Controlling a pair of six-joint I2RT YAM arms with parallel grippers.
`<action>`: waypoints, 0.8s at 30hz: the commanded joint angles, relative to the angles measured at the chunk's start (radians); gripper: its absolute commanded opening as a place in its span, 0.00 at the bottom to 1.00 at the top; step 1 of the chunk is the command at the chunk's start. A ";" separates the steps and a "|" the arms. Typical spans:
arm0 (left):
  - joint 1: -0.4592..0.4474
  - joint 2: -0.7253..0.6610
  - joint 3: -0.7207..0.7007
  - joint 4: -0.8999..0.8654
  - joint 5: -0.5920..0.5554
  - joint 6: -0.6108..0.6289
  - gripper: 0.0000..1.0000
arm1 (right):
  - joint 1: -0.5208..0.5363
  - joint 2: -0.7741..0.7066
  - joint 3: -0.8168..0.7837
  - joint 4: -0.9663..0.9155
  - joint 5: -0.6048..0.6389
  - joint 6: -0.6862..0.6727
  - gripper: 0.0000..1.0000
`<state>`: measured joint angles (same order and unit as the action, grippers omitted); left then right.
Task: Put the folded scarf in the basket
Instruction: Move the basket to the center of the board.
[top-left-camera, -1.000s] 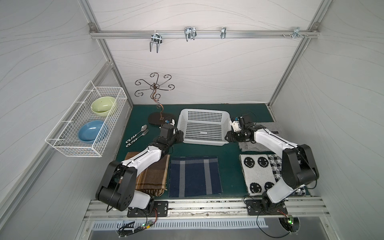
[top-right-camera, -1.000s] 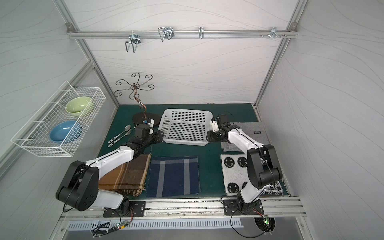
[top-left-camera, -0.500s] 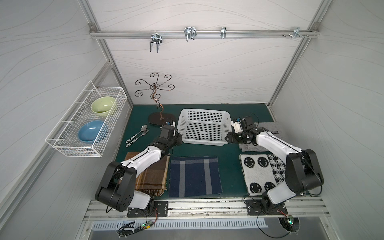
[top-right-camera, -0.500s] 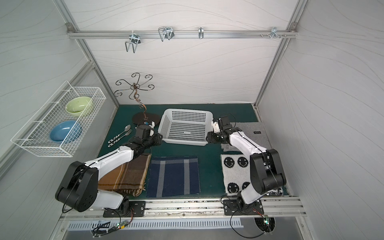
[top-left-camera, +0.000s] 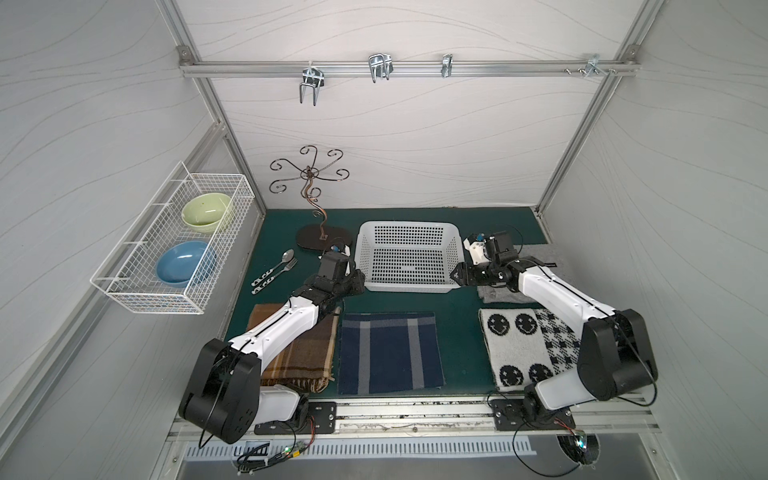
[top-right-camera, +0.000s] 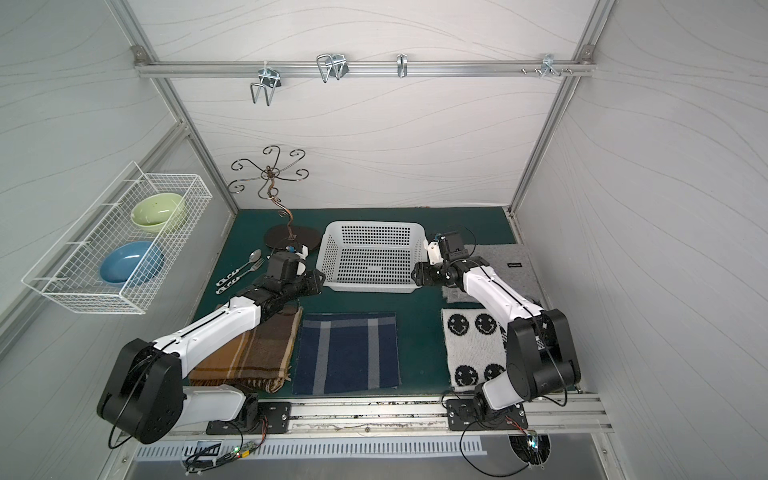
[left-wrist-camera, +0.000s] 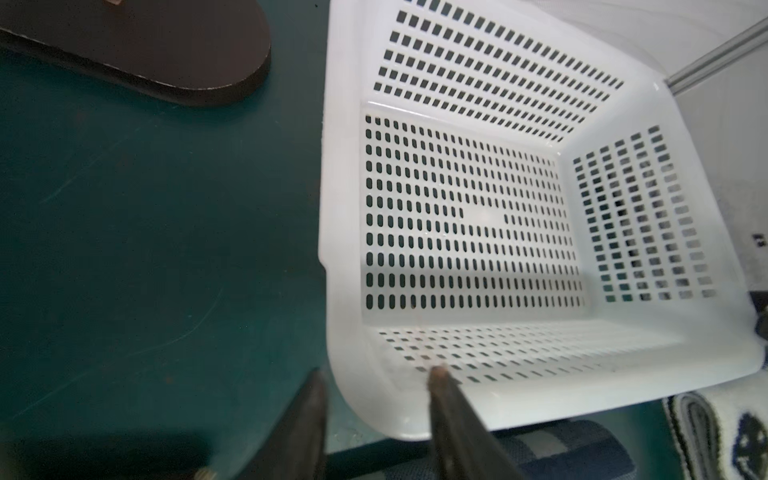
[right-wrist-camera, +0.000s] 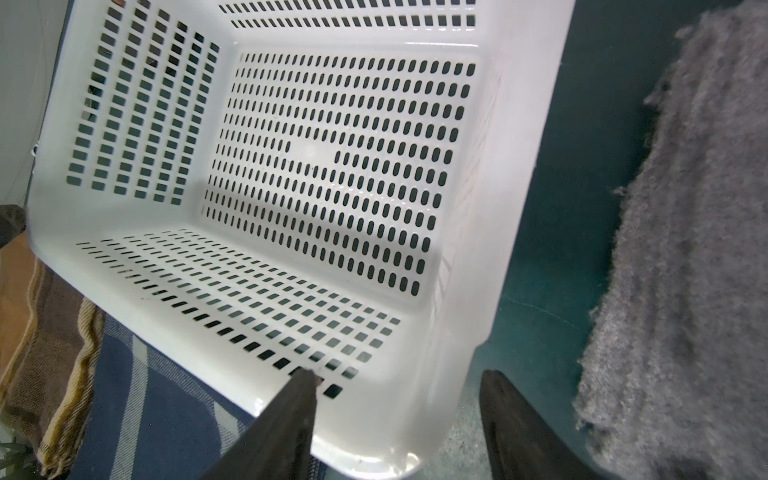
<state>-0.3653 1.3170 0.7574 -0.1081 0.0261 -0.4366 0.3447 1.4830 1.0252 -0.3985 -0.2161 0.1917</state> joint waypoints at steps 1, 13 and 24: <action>-0.005 -0.023 0.017 -0.045 -0.037 0.013 0.57 | -0.004 -0.097 -0.028 -0.022 0.020 0.011 0.69; -0.028 -0.357 -0.138 -0.252 0.035 -0.211 0.63 | 0.189 -0.530 -0.303 -0.162 -0.004 0.223 0.73; -0.076 -0.632 -0.346 -0.375 0.016 -0.300 0.64 | 0.497 -0.569 -0.557 0.030 0.027 0.464 0.74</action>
<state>-0.4347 0.7200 0.4267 -0.4519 0.0525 -0.7055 0.8108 0.8757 0.4934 -0.4805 -0.1955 0.5652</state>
